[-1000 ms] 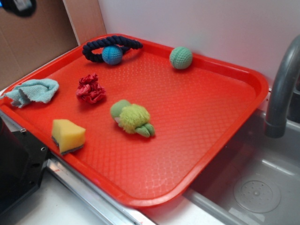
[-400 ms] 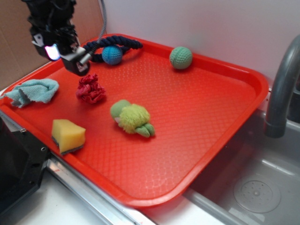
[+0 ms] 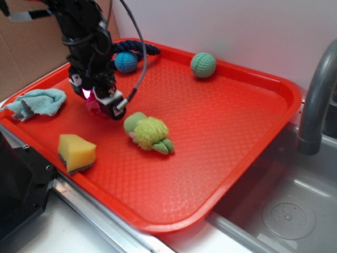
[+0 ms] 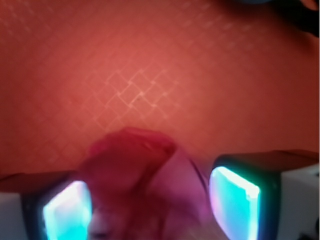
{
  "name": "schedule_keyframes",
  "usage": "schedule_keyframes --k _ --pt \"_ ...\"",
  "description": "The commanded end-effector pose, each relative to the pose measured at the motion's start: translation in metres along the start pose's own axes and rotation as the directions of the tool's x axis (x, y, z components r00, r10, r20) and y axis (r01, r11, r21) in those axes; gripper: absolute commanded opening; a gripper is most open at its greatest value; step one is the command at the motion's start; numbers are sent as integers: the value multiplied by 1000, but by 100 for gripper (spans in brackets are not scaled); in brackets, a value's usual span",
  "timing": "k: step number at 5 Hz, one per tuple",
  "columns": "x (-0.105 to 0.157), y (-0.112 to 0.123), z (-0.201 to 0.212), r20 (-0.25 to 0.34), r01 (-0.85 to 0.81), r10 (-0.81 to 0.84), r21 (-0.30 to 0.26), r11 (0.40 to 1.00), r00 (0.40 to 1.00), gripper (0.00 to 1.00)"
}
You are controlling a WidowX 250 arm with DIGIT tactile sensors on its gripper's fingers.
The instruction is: Grab the red paper.
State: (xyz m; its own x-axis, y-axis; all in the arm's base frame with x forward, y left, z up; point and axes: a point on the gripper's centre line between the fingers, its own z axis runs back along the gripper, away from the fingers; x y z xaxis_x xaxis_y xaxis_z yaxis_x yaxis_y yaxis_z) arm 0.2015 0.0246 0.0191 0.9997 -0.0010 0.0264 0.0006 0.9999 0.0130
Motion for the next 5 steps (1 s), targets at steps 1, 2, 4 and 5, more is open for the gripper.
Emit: schedule_keyframes --k 1,2,4,5 --pt "6 8 6 10 -38 38 43 998 999 0" --pt "14 7 56 7 -50 50 28 998 999 0" --pt "26 -15 157 117 -34 37 -25 999 992 0" --pt "15 -25 207 190 26 -23 -11 1000 981 0"
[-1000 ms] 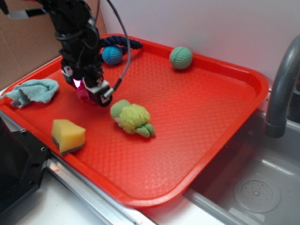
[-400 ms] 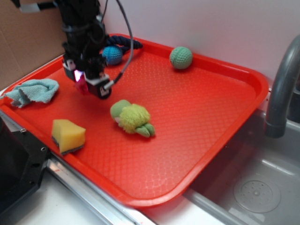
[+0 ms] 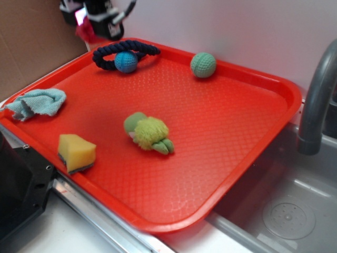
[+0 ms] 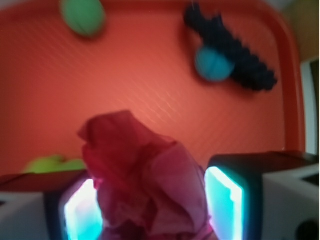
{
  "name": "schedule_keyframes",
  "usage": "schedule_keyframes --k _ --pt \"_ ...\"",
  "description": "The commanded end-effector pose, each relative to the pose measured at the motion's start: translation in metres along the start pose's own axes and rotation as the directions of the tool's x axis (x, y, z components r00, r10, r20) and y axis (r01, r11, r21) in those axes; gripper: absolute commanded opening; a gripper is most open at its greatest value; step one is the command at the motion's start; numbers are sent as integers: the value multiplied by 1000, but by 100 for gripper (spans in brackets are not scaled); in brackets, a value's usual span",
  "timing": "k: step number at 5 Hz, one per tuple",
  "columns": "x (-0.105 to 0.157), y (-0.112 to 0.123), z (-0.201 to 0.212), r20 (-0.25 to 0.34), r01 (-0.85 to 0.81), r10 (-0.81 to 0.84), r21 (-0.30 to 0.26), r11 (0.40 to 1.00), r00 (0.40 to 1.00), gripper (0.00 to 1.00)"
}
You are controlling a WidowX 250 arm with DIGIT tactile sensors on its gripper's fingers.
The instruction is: Grab the red paper.
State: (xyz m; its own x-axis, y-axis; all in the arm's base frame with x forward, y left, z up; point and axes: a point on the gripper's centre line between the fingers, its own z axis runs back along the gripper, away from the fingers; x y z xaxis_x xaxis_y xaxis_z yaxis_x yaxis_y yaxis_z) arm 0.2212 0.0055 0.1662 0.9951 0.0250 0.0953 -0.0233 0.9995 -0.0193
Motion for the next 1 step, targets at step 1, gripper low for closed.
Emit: schedule_keyframes --k 1 --pt "-17 -10 47 110 39 -42 34 999 993 0"
